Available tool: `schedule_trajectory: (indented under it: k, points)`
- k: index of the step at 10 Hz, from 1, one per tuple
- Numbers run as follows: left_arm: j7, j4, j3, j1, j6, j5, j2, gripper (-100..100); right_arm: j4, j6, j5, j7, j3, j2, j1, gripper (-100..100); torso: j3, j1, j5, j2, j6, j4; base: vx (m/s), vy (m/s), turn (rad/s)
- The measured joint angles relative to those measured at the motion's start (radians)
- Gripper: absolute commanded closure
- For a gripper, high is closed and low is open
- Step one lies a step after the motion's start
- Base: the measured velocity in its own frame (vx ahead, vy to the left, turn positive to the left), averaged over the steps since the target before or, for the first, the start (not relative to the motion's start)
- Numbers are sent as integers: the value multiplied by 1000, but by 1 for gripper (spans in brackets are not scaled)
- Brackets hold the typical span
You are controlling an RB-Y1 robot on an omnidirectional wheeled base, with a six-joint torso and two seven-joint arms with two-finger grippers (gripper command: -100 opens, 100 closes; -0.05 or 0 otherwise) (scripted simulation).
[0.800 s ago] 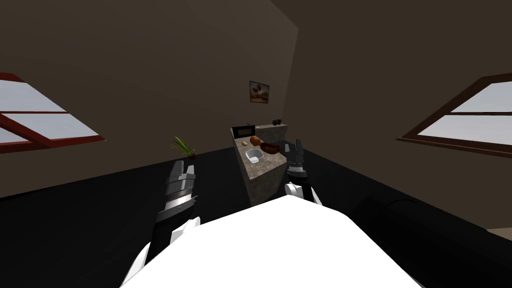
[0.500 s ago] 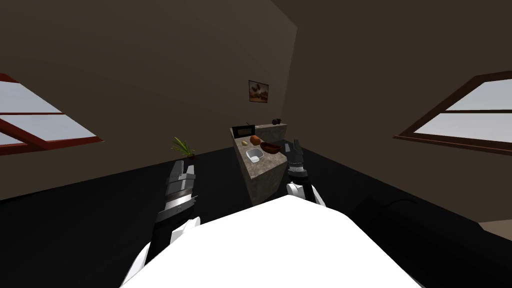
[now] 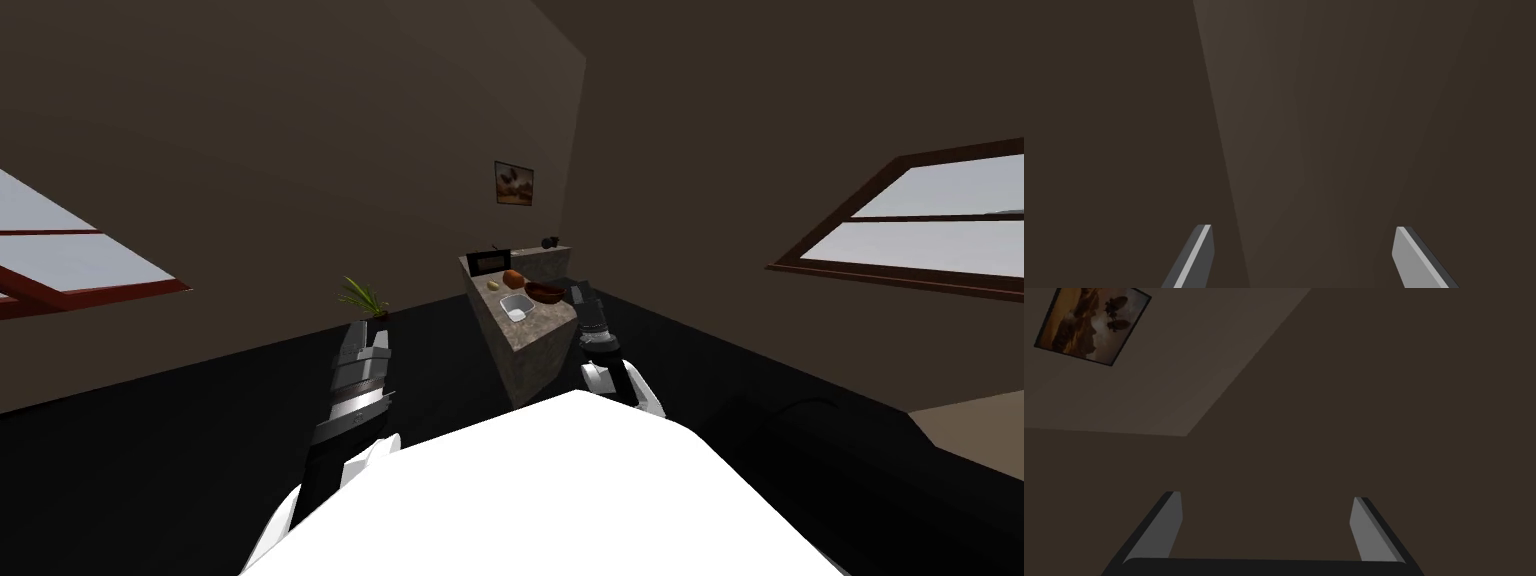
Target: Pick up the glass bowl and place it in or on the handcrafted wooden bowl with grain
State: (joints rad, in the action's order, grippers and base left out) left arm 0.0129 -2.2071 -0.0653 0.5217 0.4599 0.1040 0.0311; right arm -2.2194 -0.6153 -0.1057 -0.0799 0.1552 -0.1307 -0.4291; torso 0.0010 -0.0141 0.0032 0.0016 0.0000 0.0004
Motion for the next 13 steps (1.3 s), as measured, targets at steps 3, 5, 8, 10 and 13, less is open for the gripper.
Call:
schedule_trajectory:
  k: [3,5,8,10,13]
  points:
    - [0,0,0,0,0,0,0,0,34,-37,-80,-48,48,-43,20,-100,-2,4,-1,-3,0,-1,4,161,-68]
    - [0,0,0,0,0,0,0,0,59,-65,-139,-82,82,-71,32,-100,-1,2,0,-2,0,0,-5,165,-102]
    - [0,0,0,0,0,0,0,0,83,-97,-211,-121,113,-96,43,-100,-3,7,-1,-5,0,-1,34,116,-59]
    - [0,0,0,0,0,0,0,0,103,-122,-260,-149,135,-113,50,-100,-3,7,-1,-5,0,-1,28,109,-84]
    - [0,0,0,0,0,0,0,0,137,-163,-339,-194,172,-146,63,-100,-3,7,-1,-5,0,-1,32,111,-60]
